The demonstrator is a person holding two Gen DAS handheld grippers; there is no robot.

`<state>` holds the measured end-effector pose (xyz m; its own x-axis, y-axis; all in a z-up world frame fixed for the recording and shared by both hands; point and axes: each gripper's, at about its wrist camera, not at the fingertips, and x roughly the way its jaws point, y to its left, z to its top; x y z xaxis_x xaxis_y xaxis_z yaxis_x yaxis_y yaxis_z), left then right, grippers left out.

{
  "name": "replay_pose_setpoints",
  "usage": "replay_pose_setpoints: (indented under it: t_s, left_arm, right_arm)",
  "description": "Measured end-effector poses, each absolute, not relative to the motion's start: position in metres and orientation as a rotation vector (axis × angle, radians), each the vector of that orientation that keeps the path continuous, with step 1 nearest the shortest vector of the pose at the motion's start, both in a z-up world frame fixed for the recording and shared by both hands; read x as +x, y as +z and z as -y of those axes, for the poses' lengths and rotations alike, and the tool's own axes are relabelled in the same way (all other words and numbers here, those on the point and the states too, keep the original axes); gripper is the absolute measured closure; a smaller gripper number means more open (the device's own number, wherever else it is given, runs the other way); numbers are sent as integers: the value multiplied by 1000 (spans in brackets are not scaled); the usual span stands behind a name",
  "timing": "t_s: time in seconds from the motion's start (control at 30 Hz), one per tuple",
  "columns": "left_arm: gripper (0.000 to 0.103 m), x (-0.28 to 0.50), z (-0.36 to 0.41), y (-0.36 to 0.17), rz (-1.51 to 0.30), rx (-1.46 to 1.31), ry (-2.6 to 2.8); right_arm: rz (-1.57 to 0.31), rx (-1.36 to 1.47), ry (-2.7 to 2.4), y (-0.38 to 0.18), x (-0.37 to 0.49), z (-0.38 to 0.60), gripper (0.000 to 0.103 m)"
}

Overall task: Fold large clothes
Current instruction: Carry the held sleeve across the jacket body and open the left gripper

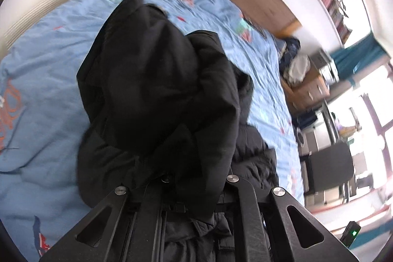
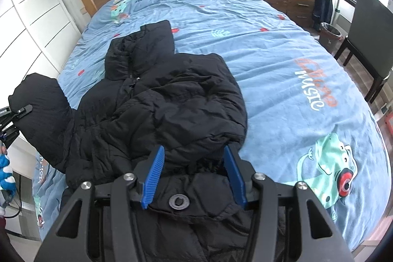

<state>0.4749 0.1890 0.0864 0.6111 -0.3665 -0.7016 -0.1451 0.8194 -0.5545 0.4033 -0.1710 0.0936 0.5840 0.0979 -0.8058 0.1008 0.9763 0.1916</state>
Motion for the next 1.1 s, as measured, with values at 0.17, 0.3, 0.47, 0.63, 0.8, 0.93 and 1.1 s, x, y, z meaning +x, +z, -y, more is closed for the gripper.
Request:
replay_pose_setpoints:
  t_s: [0.17, 0.3, 0.47, 0.63, 0.8, 0.93, 1.1]
  left_arm:
    - [92, 476, -142, 63, -993, -527, -189]
    - [92, 475, -117, 41, -1050, -476, -204]
    - [92, 467, -102, 13, -1119, -416, -210]
    - [91, 466, -100, 1, -1150, -405, -222]
    - [82, 453, -102, -4, -1161, -392, -243]
    - [72, 446, -102, -1, -1168, -378, -273]
    - [61, 431, -101, 9, -1175, -366, -323]
  right_arm:
    - [-959, 236, -21, 86, 398, 184, 54]
    - [-972, 236, -31, 79, 395, 192, 54]
    - [-989, 243, -47, 69, 392, 200, 54]
    - [-1007, 246, -54, 60, 390, 203, 54]
    - [-1016, 243, -49, 54, 390, 200, 54]
    - [-1017, 242, -42, 52, 391, 196, 54]
    - [-1015, 232, -35, 54, 394, 191, 54]
